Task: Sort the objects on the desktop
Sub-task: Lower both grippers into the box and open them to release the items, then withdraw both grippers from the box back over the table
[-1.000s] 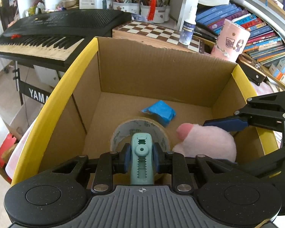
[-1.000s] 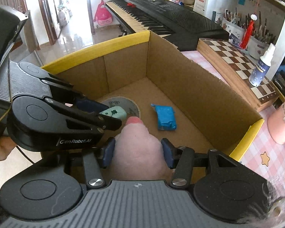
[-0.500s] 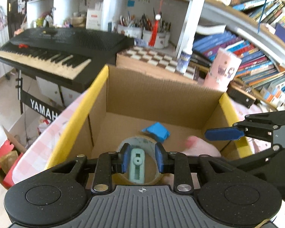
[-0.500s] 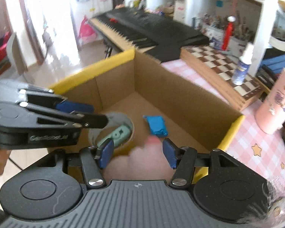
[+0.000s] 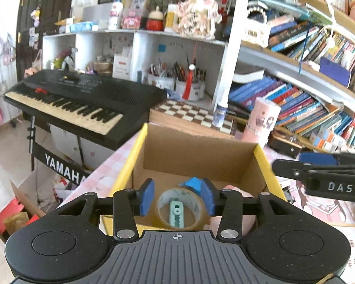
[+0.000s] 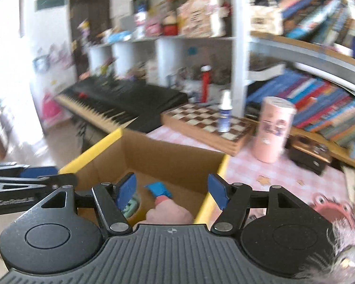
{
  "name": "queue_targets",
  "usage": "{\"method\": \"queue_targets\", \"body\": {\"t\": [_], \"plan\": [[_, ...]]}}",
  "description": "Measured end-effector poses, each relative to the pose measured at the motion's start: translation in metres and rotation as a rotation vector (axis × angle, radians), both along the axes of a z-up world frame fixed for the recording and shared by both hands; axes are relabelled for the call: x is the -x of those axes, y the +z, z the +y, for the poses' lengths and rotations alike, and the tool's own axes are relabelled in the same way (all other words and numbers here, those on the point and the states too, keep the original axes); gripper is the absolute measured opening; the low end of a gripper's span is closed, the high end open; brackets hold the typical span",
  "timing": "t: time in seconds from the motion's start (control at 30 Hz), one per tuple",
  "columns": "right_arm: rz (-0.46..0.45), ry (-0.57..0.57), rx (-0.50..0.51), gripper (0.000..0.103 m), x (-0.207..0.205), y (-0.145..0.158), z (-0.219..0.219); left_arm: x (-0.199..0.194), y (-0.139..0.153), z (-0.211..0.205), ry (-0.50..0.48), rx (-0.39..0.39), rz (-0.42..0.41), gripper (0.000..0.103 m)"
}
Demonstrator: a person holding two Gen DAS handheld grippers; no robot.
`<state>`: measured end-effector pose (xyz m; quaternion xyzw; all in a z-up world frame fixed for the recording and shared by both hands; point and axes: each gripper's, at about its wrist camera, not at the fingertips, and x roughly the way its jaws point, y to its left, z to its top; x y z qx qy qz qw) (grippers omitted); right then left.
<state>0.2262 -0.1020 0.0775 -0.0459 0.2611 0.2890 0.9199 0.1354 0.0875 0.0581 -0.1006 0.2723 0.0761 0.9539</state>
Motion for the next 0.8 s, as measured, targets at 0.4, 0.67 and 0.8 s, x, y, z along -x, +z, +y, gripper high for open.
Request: {"method": "queue_targets", "body": {"t": [0.4,0.67,0.8], "plan": [[-0.023,-0.25,-0.006,0.065,0.069,-0.013,-0.02,0.05,0.001,0.011,0.013,0.001,-0.043,0.056],[0.009,-0.277,0.044,0.067,0.125,-0.031,-0.011,0.092,-0.008,0.012,0.002,-0.01,-0.003,0.062],[0.025,-0.265,0.066,0.068,0.151,-0.04,-0.006,0.11,-0.014,0.009,-0.022,-0.024,0.021,0.063]]}}
